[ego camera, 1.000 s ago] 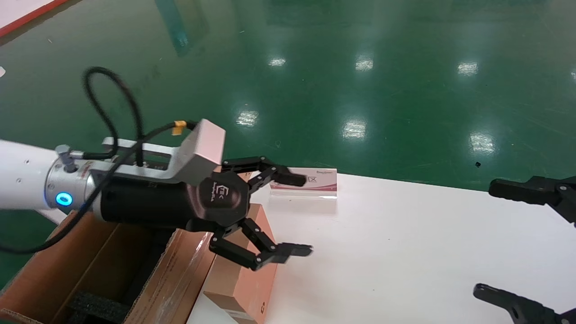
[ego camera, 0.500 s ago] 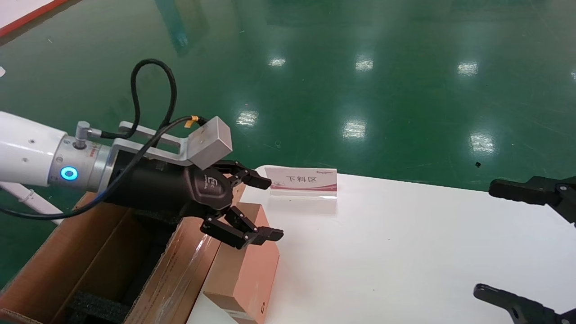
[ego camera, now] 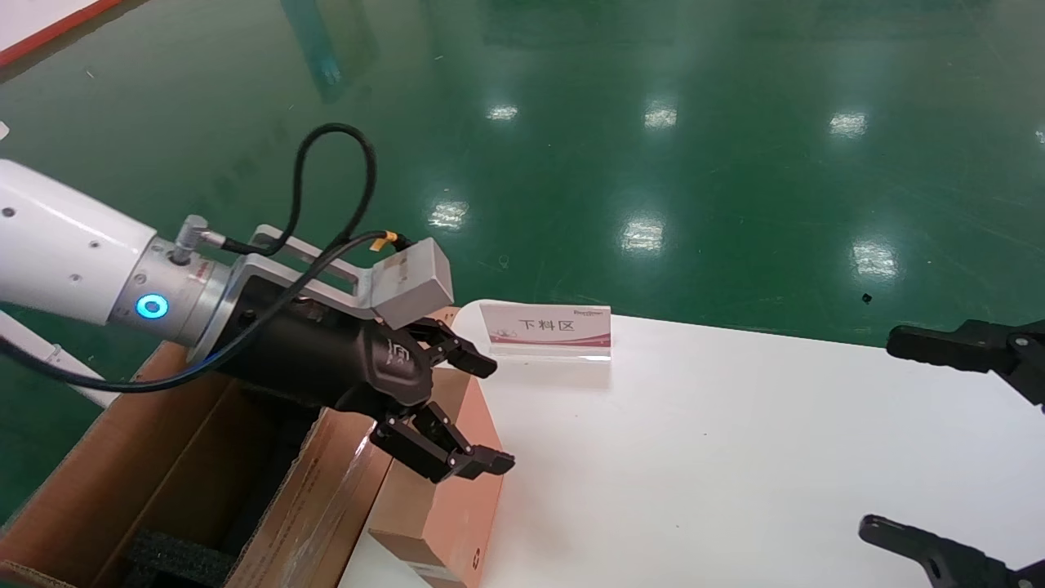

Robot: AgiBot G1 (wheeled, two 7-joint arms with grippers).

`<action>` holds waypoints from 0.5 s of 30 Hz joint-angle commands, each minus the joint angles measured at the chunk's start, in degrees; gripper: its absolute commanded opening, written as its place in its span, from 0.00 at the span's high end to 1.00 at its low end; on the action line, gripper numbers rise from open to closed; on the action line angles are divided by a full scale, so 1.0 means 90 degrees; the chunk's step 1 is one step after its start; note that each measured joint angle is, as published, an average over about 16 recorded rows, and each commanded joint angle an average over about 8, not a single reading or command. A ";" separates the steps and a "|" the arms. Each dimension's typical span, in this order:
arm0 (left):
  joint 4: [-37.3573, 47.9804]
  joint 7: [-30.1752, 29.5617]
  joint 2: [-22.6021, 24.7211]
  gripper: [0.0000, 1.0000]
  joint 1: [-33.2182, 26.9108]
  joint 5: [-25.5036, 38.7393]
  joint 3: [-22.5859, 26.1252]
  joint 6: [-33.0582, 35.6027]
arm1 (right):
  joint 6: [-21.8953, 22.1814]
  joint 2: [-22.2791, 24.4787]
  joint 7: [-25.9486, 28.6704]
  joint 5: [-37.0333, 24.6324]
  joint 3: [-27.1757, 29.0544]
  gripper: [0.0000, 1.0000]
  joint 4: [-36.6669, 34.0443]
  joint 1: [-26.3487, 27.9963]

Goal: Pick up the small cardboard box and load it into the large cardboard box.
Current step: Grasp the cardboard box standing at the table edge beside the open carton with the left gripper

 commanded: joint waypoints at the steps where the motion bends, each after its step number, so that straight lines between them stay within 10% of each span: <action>1: -0.0004 -0.0058 0.0050 0.00 -0.0220 0.0132 0.0259 0.0020 | 0.0000 0.0000 0.0000 0.0001 -0.0001 0.00 0.0000 0.0000; 15: -0.0013 -0.1336 0.0425 0.00 -0.1798 0.0452 0.2342 0.0054 | 0.0003 0.0003 -0.0004 0.0005 -0.0007 0.00 0.0000 0.0002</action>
